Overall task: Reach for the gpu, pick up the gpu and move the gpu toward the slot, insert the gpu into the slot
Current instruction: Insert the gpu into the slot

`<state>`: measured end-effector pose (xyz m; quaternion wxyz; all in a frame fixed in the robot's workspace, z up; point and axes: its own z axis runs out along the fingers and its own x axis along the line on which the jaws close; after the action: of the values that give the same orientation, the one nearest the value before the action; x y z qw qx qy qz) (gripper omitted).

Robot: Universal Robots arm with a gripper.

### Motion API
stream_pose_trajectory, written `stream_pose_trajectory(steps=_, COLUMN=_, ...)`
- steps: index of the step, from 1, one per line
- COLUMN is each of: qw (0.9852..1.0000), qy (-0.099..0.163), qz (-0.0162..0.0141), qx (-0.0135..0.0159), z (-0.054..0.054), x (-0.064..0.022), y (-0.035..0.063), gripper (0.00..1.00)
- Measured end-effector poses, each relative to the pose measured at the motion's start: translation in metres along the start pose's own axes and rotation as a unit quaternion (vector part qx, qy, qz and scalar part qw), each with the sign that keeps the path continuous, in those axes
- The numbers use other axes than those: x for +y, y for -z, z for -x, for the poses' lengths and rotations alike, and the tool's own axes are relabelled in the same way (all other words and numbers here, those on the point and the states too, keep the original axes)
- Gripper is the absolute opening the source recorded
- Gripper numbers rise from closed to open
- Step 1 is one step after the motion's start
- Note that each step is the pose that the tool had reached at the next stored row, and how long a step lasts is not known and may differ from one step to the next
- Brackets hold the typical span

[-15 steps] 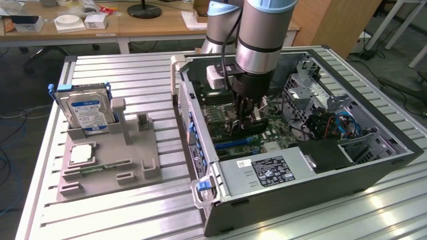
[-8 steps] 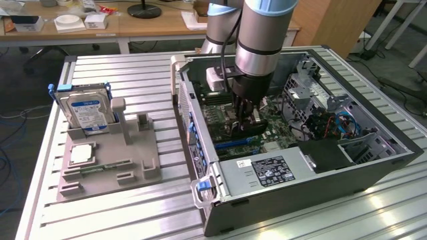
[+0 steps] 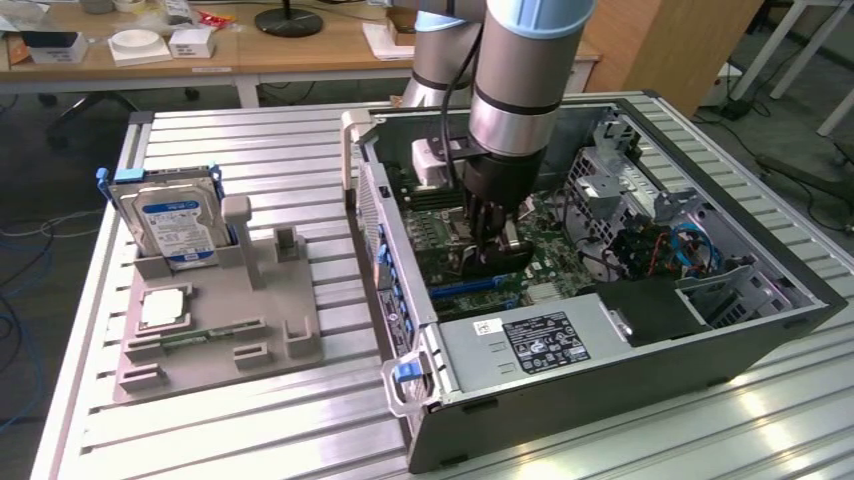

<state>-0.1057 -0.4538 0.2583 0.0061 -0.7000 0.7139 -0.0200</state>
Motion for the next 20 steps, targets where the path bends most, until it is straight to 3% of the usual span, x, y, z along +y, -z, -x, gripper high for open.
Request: stream_pose_trajectory(steps=20, qw=1.0000, qy=0.000, qz=0.0000, qx=0.0000, z=0.0001, x=0.0041, y=-0.0096, gripper=0.26)
